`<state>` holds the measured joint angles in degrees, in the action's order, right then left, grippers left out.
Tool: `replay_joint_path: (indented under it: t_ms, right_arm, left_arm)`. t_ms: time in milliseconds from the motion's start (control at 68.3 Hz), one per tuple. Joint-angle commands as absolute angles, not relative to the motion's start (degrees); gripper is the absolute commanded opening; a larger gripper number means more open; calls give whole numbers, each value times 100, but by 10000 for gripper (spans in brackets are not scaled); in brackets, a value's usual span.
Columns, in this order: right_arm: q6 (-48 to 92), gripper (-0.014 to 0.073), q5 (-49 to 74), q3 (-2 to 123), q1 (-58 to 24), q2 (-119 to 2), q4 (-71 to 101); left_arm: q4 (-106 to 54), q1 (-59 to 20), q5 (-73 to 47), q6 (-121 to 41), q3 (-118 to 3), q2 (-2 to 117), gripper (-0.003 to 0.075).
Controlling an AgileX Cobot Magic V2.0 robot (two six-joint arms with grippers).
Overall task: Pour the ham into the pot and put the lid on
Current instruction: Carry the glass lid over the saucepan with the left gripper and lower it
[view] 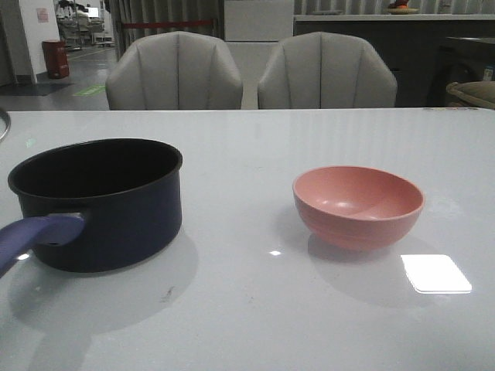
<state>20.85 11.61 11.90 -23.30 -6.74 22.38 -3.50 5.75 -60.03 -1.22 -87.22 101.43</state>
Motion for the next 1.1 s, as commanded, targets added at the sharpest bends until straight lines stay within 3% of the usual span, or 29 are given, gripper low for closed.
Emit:
replay_joint_path:
  t_ms: [0, 454, 1083]
  right_arm:
    - [2134, 144, 744, 1340, -2330, -735, 2272]
    - [2134, 144, 744, 1340, -2330, -735, 2272]
    - [2134, 144, 744, 1340, -2330, -735, 2272]
  left_arm:
    - [-1007, 252, -5912, -604, -9104, 9606, 280]
    - [-1211, -1572, -6547, -746, -9447, 9960, 281]
    - [-1069, -1723, -6442, -746, -9468, 10349, 281]
